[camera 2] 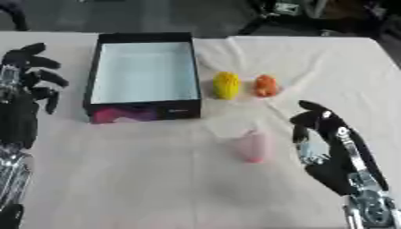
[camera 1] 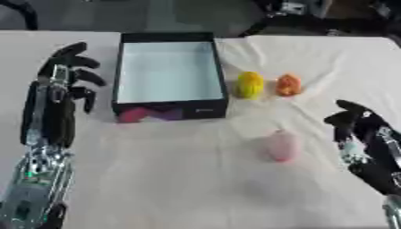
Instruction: Pick up objects on the table and place them in the box.
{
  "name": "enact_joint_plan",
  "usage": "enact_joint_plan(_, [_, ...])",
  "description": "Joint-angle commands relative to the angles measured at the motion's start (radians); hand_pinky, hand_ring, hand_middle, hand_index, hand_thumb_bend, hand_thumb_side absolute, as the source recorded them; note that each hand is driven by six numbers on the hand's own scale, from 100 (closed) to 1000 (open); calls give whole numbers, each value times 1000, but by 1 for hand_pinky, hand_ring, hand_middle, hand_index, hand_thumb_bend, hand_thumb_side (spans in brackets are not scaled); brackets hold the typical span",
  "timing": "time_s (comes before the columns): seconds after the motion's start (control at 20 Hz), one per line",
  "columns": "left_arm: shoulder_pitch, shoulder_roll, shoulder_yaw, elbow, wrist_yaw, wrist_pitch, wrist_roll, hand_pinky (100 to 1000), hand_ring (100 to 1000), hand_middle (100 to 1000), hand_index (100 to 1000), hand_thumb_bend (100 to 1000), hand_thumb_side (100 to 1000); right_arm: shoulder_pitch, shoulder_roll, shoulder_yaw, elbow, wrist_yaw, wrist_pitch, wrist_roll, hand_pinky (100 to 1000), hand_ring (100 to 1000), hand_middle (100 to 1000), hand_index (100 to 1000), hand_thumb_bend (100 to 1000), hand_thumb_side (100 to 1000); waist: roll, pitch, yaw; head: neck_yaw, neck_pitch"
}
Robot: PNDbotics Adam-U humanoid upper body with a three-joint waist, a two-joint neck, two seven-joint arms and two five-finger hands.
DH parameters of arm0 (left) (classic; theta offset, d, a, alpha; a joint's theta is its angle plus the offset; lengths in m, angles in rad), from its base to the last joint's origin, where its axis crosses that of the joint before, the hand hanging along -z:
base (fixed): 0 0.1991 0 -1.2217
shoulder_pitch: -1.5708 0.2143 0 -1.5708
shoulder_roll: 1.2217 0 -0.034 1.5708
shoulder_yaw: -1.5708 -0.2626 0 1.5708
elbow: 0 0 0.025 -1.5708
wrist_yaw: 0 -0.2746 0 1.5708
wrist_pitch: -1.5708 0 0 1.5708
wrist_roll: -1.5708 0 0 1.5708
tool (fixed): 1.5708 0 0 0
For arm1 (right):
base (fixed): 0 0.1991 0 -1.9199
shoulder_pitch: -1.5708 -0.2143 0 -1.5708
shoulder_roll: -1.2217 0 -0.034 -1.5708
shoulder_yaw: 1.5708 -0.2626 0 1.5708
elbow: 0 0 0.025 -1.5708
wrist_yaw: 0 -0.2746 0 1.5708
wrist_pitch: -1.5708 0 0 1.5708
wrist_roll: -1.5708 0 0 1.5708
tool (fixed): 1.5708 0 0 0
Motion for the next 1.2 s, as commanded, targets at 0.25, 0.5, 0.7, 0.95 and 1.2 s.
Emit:
enact_joint_plan(0.25, [-5, 12, 2, -12, 0, 0, -2, 100, 460, 550, 796, 100, 830, 2, -179, -7, -25, 31, -62, -39, 809, 743, 646, 904, 100, 465, 2, -30, 4, 0, -2])
enact_joint_plan(0.5, [-3, 14, 1, -12, 1, 0, -3, 100, 460, 550, 795, 100, 831, -13, -327, -9, -13, -19, -62, -75, 808, 744, 648, 909, 100, 438, -1, -32, 7, 0, -2])
enact_joint_plan(0.7, [-2, 15, 0, -11, 3, 0, -4, 100, 460, 550, 795, 100, 831, -62, -451, -3, 47, -79, -78, -103, 806, 742, 648, 912, 100, 421, -1, -32, 8, -1, -2])
enact_joint_plan(0.95, [-3, 13, -4, -11, 6, 1, -8, 100, 460, 550, 795, 100, 832, -191, -601, 26, 221, -164, -95, -88, 805, 742, 650, 915, 100, 426, 4, -30, 14, -10, -2])
enact_joint_plan(1.2, [-11, 5, -9, -12, 11, 3, -13, 100, 461, 550, 796, 100, 833, -375, -687, 69, 448, -199, -127, -59, 805, 742, 652, 917, 100, 425, 15, -23, 32, -29, -2])
